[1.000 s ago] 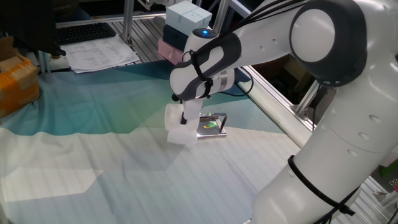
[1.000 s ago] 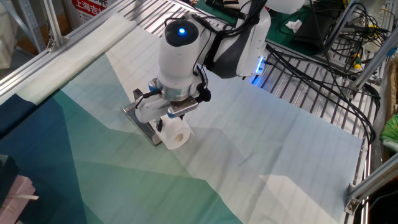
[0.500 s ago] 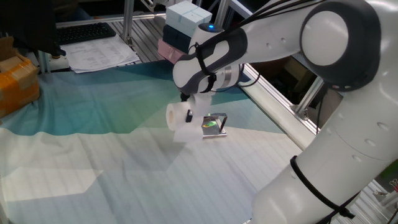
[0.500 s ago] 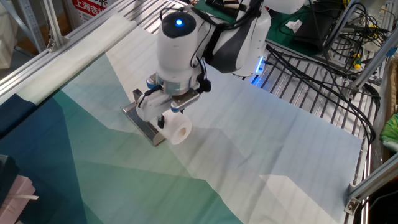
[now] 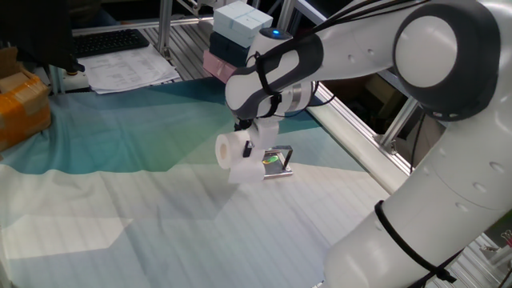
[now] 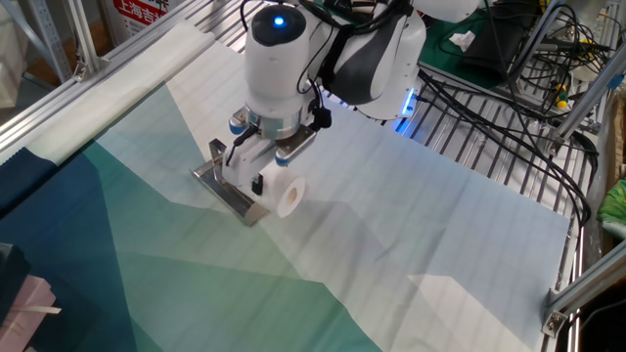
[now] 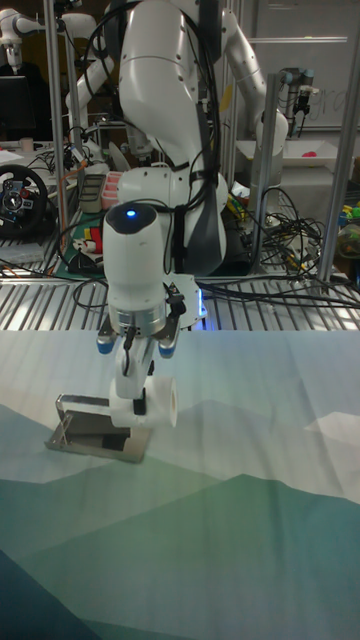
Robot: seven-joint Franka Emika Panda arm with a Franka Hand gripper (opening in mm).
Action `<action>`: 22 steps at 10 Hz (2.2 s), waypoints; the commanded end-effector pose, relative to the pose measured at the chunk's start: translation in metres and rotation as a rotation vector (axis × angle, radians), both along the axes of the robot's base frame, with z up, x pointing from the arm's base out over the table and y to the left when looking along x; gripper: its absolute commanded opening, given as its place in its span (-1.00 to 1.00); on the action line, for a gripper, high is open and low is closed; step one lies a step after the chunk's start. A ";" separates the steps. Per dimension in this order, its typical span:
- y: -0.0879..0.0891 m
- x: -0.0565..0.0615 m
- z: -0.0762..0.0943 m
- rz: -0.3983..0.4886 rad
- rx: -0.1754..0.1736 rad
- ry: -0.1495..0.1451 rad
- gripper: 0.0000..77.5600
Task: Put the toilet paper on its holder
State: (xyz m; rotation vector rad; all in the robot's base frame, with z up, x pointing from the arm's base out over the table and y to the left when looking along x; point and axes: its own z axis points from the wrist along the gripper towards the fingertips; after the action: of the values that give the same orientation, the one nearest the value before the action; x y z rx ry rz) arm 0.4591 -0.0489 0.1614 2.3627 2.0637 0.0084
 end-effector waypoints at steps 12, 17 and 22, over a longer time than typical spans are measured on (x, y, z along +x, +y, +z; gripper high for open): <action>-0.017 -0.063 -0.026 0.429 -0.066 -0.038 -0.97; -0.017 -0.064 -0.025 0.322 -0.057 -0.039 -0.97; -0.026 -0.079 -0.028 0.401 -0.045 -0.038 -0.97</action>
State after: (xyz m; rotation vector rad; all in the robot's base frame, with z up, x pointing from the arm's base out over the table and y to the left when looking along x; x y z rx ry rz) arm 0.3873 -0.0695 0.1346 1.8969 2.4241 -0.0072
